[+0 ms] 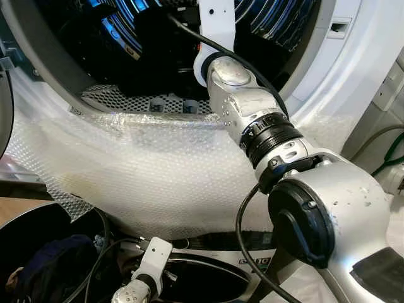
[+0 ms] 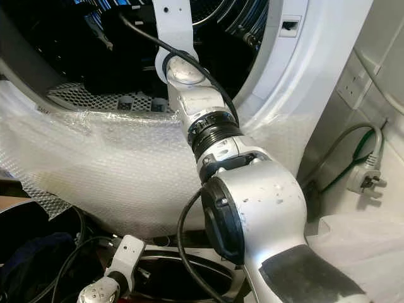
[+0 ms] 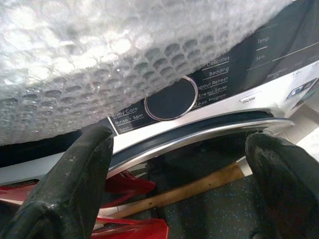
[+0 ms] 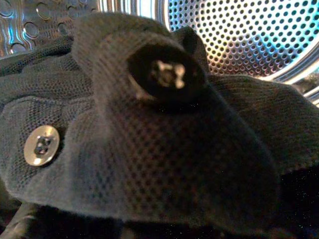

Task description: Clothes washing

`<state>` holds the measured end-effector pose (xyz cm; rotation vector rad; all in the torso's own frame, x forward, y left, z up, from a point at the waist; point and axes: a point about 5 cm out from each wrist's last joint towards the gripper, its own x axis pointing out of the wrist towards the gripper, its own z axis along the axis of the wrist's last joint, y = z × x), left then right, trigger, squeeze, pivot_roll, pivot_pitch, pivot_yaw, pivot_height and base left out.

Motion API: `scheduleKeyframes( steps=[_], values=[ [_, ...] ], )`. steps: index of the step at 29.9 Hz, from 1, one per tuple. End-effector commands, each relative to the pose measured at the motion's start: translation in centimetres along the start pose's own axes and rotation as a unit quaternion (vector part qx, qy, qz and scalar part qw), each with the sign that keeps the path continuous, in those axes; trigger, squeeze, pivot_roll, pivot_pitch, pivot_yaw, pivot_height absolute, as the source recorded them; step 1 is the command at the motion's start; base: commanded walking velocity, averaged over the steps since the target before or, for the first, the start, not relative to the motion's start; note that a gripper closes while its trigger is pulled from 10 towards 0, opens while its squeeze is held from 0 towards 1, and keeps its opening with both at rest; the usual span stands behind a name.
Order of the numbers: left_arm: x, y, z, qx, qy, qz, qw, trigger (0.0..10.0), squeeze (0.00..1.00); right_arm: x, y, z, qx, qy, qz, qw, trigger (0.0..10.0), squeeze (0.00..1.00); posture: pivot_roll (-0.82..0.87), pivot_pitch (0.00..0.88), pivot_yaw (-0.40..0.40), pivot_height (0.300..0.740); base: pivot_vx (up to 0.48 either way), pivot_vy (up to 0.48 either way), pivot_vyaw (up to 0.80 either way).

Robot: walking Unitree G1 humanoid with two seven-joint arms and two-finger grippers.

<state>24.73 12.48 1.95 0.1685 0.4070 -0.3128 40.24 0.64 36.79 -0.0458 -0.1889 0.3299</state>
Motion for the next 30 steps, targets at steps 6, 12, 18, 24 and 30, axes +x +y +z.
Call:
scheduleKeyframes(
  steps=[6, 12, 18, 24, 30],
  values=[
    [0.3, 0.3, 0.5, 0.001, -0.001, 0.005, 1.0, 10.0, 0.0, 0.0, 0.2, -1.1, 0.006, 0.018, 0.012, 1.0, 10.0, 0.0, 0.18, 0.0, 0.018, 0.74, 0.0, 0.0, 0.0],
    [0.4, 0.5, 0.8, 0.005, -0.004, 0.005, 1.0, 10.0, 0.0, 0.0, 0.0, -0.9, 0.004, 0.015, 0.025, 1.0, 10.0, 1.0, 0.17, 0.0, 0.023, 0.74, 0.0, 0.0, 0.0],
    [0.5, 0.6, 1.0, -0.001, -0.007, 0.003, 1.0, 10.0, 0.0, 0.0, -0.1, -0.2, -0.014, 0.003, 0.053, 0.998, 10.0, 1.0, 0.15, 0.0, 0.025, 0.74, 0.0, 0.0, 0.0],
    [0.8, 0.5, 1.2, -0.001, -0.008, -0.002, 1.0, 10.0, 0.0, -0.1, -0.1, 0.3, -0.038, -0.009, 0.072, 0.997, 10.0, 1.0, 0.13, 0.0, 0.034, 0.74, 0.0, 0.0, 0.0],
    [1.0, 0.3, 1.4, -0.001, -0.01, -0.006, 1.0, 10.0, 0.0, -0.1, -0.3, 0.8, -0.029, -0.018, 0.085, 0.996, 10.0, 1.0, 0.12, 0.0, 0.035, 0.74, 0.0, 0.0, 0.0]
  ],
)
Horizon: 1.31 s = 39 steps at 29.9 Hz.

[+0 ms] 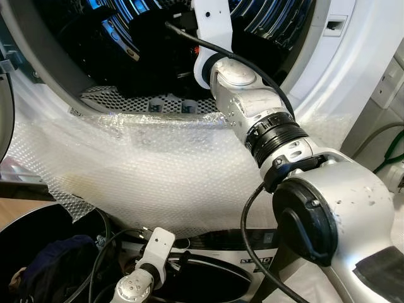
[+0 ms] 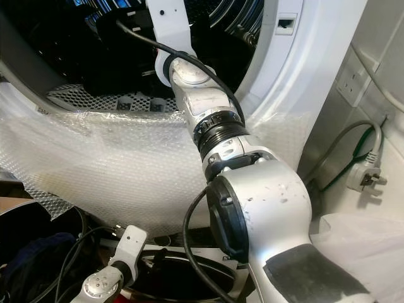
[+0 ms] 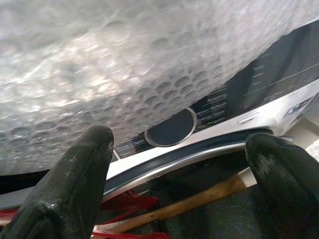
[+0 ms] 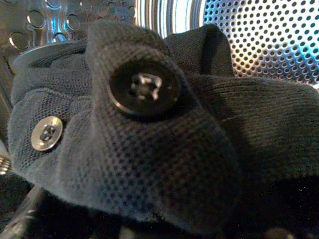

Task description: Clothes washing

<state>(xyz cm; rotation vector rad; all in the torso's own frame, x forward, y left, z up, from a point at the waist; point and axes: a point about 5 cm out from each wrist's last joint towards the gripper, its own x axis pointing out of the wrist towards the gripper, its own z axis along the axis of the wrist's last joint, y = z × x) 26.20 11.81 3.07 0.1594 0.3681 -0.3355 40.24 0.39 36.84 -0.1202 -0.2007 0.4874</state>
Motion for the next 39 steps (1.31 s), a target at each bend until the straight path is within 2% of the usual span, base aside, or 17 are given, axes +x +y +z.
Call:
scheduleKeyframes(
  steps=[1, 2, 4, 5, 7, 12, 16, 22, 24, 31, 32, 34, 36, 39],
  values=[
    [0.0, 0.3, -0.3, -0.002, 0.01, 0.004, 1.0, 10.0, 0.0, 0.0, 0.0, 0.9, -0.001, -0.018, 0.02, 1.0, 10.0, 1.0, 0.12, 0.0, 0.035, 0.74, 0.0, 0.0, 0.0],
    [0.1, 0.3, -0.3, -0.002, 0.01, 0.004, 1.0, 10.0, 0.0, -0.1, 0.1, 1.0, -0.006, -0.02, 0.036, 0.999, 10.0, 0.89, 0.12, 0.0, 0.035, 0.74, 0.0, 0.0, 0.0],
    [0.1, 0.3, -0.3, -0.003, 0.01, 0.004, 1.0, 10.0, 0.0, -0.1, 0.2, 1.0, -0.01, -0.02, 0.047, 0.999, 10.0, 0.89, 0.12, 0.0, 0.035, 0.74, 0.0, 0.0, 0.0],
    [0.1, 0.3, -0.2, -0.004, 0.009, 0.003, 1.0, 10.0, 0.0, -0.1, 0.0, 1.4, -0.02, -0.027, 0.053, 0.998, 10.0, 0.0, 0.1, 0.0, 0.04, 0.74, 0.0, 0.0, 0.0],
    [0.1, 0.3, -0.2, -0.004, 0.009, 0.003, 1.0, 10.0, 0.0, -0.1, 0.0, 1.4, -0.02, -0.027, 0.053, 0.998, 10.0, 0.0, 0.1, 0.0, 0.04, 0.74, 0.0, 0.0, 0.0],
    [0.3, -0.1, -0.1, -0.003, 0.006, -0.013, 1.0, 10.0, 0.0, -0.6, -1.6, 2.7, -0.022, -0.059, 0.072, 0.995, 10.0, 0.0, 0.07, 0.0, 0.046, 0.74, 0.0, 0.0, 0.0],
    [0.4, 0.0, -0.1, -0.001, 0.008, -0.017, 1.0, 10.0, 0.0, -0.8, -1.9, 2.7, -0.021, -0.065, 0.085, 0.994, 10.0, 0.0, 0.06, 0.0, 0.057, 0.74, 0.0, 0.0, 0.0],
    [0.7, 0.1, 0.4, -0.003, 0.001, -0.018, 1.0, 10.0, 0.0, -1.3, -2.3, 0.3, -0.048, -0.049, 0.139, 0.988, 10.0, 0.0, 0.06, 0.0, 0.068, 0.74, 0.0, 0.0, 0.0],
    [0.7, 0.1, 0.5, -0.003, 0.001, -0.019, 1.0, 10.0, 0.0, -1.4, -2.3, -0.7, -0.071, -0.037, 0.151, 0.985, 10.0, 0.0, 0.06, 0.0, 0.069, 0.74, 0.0, 0.0, 0.0],
    [0.7, 0.2, 0.6, -0.003, -0.002, -0.019, 1.0, 10.0, 0.0, -1.7, -2.0, -1.1, -0.091, -0.045, 0.193, 0.976, 10.0, 0.0, 0.06, 0.0, 0.065, 0.74, 0.0, 0.0, 0.0],
    [0.7, 0.2, 0.6, -0.007, -0.001, -0.017, 1.0, 10.0, 0.0, -2.4, -1.9, -1.1, -0.074, -0.071, 0.246, 0.964, 10.0, 0.0, 0.07, 0.0, 0.061, 0.74, 0.0, 0.0, 0.0],
    [0.6, 0.1, 0.4, -0.007, 0.0, -0.017, 1.0, 10.0, 0.0, -3.2, -2.0, -2.0, -0.108, -0.079, 0.284, 0.949, 10.0, 0.0, 0.07, 0.0, 0.061, 0.74, 0.0, 0.0, 0.0],
    [0.6, 0.1, 0.4, -0.011, -0.001, -0.015, 1.0, 10.0, 0.0, -3.7, -2.7, -3.3, -0.142, -0.06, 0.281, 0.947, 10.0, 0.0, 0.07, 0.0, 0.059, 0.74, 0.0, 0.0, 0.0],
    [0.5, 0.2, 0.4, -0.013, -0.002, -0.012, 1.0, 10.0, 0.0, -4.2, -3.6, -3.3, -0.135, -0.066, 0.28, 0.948, 10.0, 0.0, 0.06, 0.0, 0.058, 0.74, 0.0, 0.0, 0.0]
  ],
)
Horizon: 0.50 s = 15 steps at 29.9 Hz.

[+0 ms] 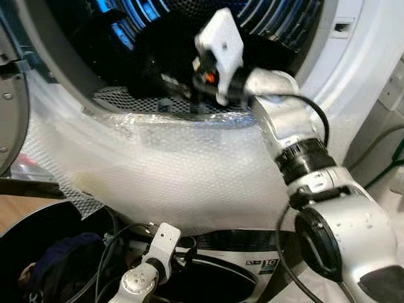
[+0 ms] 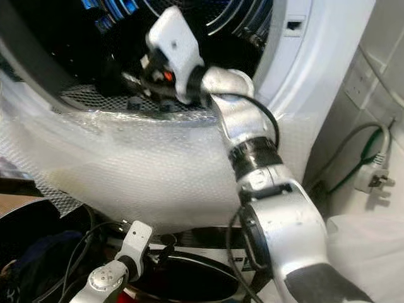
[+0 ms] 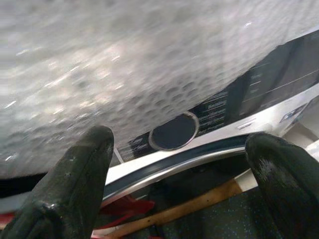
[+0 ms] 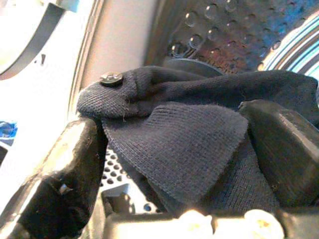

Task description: Clothes washing

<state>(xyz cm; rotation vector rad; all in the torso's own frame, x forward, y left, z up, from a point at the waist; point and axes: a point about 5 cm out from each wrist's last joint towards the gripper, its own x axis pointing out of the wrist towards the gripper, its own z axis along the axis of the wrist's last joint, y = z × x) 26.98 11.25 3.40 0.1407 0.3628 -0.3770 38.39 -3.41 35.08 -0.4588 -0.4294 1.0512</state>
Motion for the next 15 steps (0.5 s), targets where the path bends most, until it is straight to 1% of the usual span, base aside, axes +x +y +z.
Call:
scheduleKeyframes(
  steps=[1, 3, 4, 7, 11, 12, 13, 15],
  values=[
    [-0.2, 0.5, -0.3, -0.01, 0.004, 0.01, 1.0, 10.0, 0.0, -1.7, -0.4, -1.8, 0.032, 0.013, -0.011, 0.999, 10.0, 0.0, 0.06, 0.0, 0.058, 0.74, 0.0, 0.0, 0.0],
    [-0.2, 0.4, -0.4, -0.01, 0.005, 0.011, 1.0, 10.0, 0.0, -2.2, -0.7, -1.5, 0.041, -0.001, -0.016, 0.999, 10.0, 0.0, 0.05, 0.0, 0.058, 0.74, 0.0, 0.0, 0.0],
    [-0.2, 0.4, -0.3, -0.01, 0.005, 0.009, 1.0, 10.0, 0.0, -2.5, -0.6, -1.5, 0.047, -0.007, -0.013, 0.999, 10.0, 0.0, 0.05, 0.0, 0.058, 0.74, 0.0, 0.0, 0.0],
    [0.0, 0.2, -0.3, -0.01, 0.004, 0.006, 1.0, 10.0, 0.0, -2.9, -0.1, -1.5, 0.039, -0.017, -0.001, 0.999, 10.0, 0.0, 0.04, 0.0, 0.059, 0.74, 0.0, 0.0, 0.0],
    [0.2, 0.2, -0.1, -0.013, 0.002, 0.006, 1.0, 10.0, 0.0, -3.4, 0.2, -1.4, 0.052, -0.038, 0.007, 0.998, 10.0, 0.0, 0.03, 0.0, 0.058, 0.74, 0.0, 0.0, 0.0],
    [0.2, 0.2, -0.1, -0.014, 0.003, 0.006, 1.0, 10.0, 0.0, -3.8, 0.6, -1.4, 0.058, -0.058, 0.024, 0.996, 10.0, 0.0, 0.03, 0.0, 0.054, 0.74, 0.0, 0.0, 0.0],
    [0.2, 0.1, -0.1, -0.014, 0.002, 0.006, 1.0, 10.0, 0.0, -4.1, 1.0, -1.2, 0.054, -0.073, 0.036, 0.995, 10.0, 0.0, 0.03, 0.0, 0.054, 0.74, 0.0, 0.0, 0.0],
    [0.2, 0.1, -0.1, -0.014, 0.001, 0.005, 1.0, 10.0, 0.0, -4.4, 1.3, -0.9, 0.047, -0.088, 0.038, 0.994, 10.0, 0.0, 0.03, 0.0, 0.056, 0.74, 0.0, 0.0, 0.0]
  ],
)
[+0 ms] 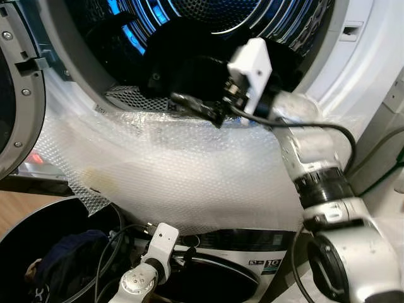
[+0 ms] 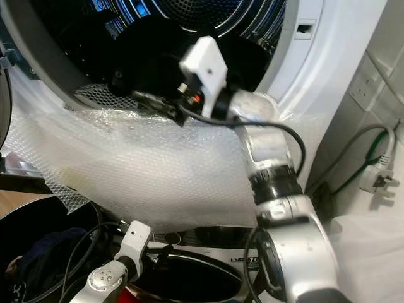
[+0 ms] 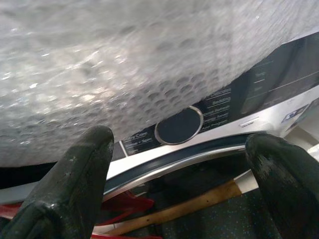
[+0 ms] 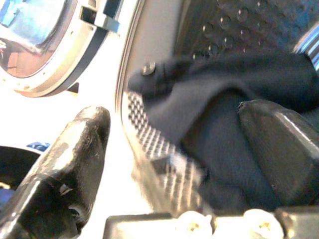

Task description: Clothes washing

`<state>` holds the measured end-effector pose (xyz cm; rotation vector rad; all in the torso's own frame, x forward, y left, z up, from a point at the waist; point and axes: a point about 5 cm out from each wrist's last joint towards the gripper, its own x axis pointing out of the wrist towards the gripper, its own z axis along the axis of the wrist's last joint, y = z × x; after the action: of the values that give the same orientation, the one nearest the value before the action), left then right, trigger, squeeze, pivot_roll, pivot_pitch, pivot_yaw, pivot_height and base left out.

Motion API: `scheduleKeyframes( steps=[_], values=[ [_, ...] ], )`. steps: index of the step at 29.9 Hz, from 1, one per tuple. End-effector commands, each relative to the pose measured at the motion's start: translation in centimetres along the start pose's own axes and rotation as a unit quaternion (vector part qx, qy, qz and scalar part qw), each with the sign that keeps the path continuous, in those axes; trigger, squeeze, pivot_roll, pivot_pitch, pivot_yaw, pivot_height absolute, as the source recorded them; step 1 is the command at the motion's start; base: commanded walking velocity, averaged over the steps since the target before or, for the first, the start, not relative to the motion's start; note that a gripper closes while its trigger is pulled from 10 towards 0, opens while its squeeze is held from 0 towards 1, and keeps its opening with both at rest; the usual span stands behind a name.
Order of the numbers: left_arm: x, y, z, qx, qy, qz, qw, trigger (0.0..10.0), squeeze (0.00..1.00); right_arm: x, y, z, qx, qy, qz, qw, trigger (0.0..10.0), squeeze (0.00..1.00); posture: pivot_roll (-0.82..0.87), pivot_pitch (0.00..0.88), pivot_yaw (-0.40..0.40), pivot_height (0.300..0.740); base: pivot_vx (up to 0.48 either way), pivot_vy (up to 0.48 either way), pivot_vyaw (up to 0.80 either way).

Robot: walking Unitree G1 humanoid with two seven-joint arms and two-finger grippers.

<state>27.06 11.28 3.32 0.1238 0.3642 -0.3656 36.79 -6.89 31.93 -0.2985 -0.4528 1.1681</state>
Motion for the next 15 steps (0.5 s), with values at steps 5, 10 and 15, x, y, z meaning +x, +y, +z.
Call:
scheduleKeyframes(
  steps=[5, 10, 15],
  values=[
    [0.2, 0.0, -0.1, -0.007, 0.002, 0.001, 1.0, 10.0, 0.0, -0.7, 2.4, 3.2, 0.004, -0.116, 0.075, 0.99, 10.0, 0.0, 0.03, 0.0, 0.052, 0.74, 0.0, 0.0, 0.0],
    [0.4, -0.5, -0.1, -0.009, -0.001, -0.003, 1.0, 10.0, 0.0, -1.4, 5.8, 3.7, 0.052, -0.16, 0.152, 0.974, 10.0, 0.0, 0.01, 0.0, 0.04, 0.74, 0.0, 0.0, 0.0],
    [0.5, -0.7, 0.0, -0.011, -0.008, -0.01, 1.0, 10.0, 0.0, -1.4, 8.6, 5.6, 0.116, -0.249, 0.215, 0.937, 10.0, 0.0, 0.0, 0.0, 0.052, 0.74, 0.0, 0.0, 0.0]
  ],
)
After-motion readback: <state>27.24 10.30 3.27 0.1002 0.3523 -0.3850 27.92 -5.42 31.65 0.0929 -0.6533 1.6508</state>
